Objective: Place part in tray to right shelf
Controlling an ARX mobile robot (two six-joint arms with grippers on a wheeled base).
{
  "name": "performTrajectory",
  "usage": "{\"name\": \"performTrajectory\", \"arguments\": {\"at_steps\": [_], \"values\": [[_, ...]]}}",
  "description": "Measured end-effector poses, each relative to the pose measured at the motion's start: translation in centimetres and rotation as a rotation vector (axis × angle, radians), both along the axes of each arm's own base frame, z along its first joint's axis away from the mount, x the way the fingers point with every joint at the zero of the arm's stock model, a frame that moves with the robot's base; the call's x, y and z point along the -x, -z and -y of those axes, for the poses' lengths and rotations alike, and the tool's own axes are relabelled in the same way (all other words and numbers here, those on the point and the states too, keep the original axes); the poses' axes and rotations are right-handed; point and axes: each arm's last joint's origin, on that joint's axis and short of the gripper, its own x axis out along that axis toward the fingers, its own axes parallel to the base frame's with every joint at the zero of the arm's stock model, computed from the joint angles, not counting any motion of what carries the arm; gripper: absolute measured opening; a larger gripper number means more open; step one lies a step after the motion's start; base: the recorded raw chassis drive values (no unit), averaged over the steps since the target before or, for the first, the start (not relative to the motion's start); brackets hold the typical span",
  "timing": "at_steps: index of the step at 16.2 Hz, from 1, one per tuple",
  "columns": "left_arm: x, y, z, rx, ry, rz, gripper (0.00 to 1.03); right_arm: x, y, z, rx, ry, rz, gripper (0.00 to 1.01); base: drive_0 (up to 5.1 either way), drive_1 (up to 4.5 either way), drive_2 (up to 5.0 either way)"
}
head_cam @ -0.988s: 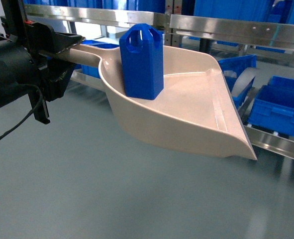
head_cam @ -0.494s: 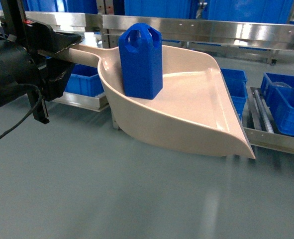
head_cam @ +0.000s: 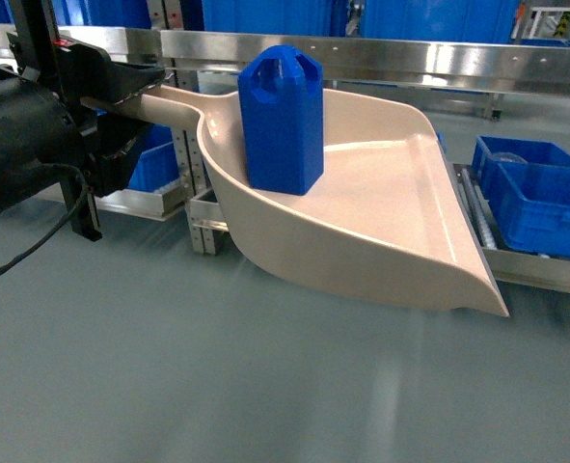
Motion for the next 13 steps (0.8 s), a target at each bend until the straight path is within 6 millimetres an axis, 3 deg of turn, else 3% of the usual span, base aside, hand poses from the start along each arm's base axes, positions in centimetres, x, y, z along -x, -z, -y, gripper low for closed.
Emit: {"name": "performTrajectory", "arguments": {"at_steps": [13], "values": [[0.0,0.0,0.01,0.0,0.0,0.0,0.16,0.0,0.0,0.0,0.0,0.0,0.0,0.98,-1.5,-1.55,-1.5]]}}
